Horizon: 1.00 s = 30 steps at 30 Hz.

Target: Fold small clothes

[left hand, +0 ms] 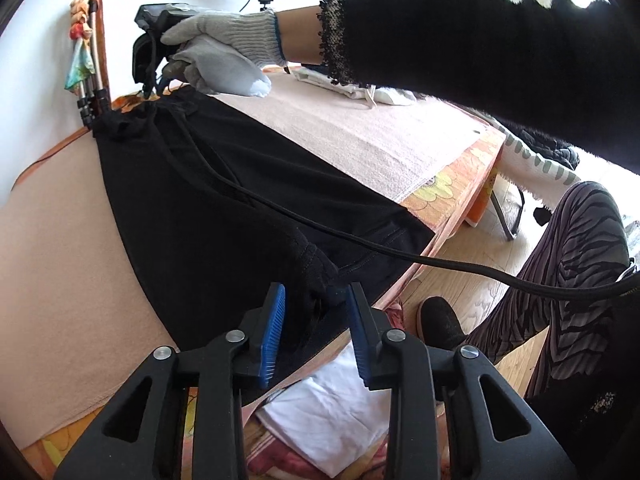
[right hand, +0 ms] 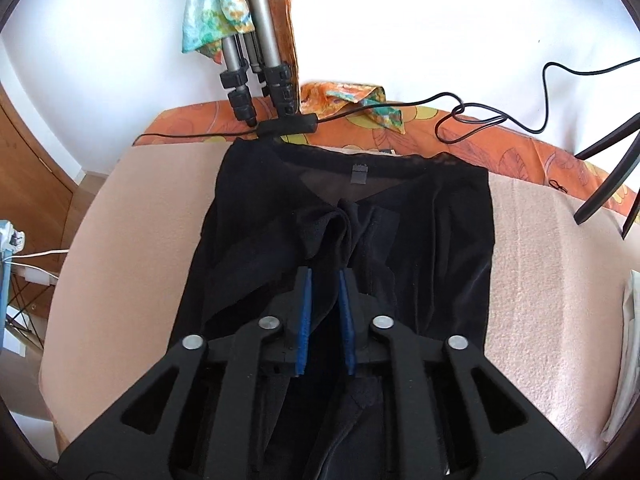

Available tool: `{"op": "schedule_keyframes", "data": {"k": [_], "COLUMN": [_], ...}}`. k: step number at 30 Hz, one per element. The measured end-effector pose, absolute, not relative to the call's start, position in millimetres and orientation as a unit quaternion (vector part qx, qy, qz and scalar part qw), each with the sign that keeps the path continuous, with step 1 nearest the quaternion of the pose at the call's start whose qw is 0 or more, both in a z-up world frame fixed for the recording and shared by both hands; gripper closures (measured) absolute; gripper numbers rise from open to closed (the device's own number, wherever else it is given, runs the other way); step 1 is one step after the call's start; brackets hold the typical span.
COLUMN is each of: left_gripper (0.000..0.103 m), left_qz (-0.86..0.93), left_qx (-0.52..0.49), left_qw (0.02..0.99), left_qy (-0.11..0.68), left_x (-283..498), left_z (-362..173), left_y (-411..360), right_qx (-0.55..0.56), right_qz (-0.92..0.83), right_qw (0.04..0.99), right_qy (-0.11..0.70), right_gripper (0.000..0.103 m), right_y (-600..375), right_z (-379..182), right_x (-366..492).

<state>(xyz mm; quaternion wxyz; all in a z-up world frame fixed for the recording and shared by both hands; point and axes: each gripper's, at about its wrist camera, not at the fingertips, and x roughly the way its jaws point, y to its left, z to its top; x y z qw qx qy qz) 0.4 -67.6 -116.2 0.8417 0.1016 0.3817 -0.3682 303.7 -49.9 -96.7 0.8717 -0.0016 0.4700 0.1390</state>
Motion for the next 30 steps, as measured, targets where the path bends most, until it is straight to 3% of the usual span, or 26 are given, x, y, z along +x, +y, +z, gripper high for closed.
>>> {"op": "schedule_keyframes", "data": {"k": [11, 19, 28, 30], "left_gripper": [0.064, 0.064, 0.064, 0.07], "left_qz": [-0.311, -0.297, -0.28, -0.281], "left_qx": [0.036, -0.076, -0.071, -0.063], "left_qw": [0.87, 0.833, 0.824, 0.821], "left_qy": [0.38, 0.461, 0.487, 0.493], "left_x": [-8.8, 17.0, 20.5, 20.7], "left_z": [-92.5, -117.7, -131.9, -135.1], "left_y": [-8.3, 10.2, 0.7, -3.8], "right_qx": [0.025, 0.051, 0.06, 0.055], "right_qz": [0.154, 0.159, 0.178, 0.187], "right_qw": [0.883, 0.858, 0.829, 0.824], "right_qy": [0.442, 0.485, 0.527, 0.531], "right_gripper": [0.075, 0.075, 0.075, 0.075], "right_y": [-133.8, -174.8, -175.5, -168.6], "right_z": [-50.7, -91.7, -140.1, -144.0], "right_x": [157.3, 28.0, -46.5, -51.4]}}
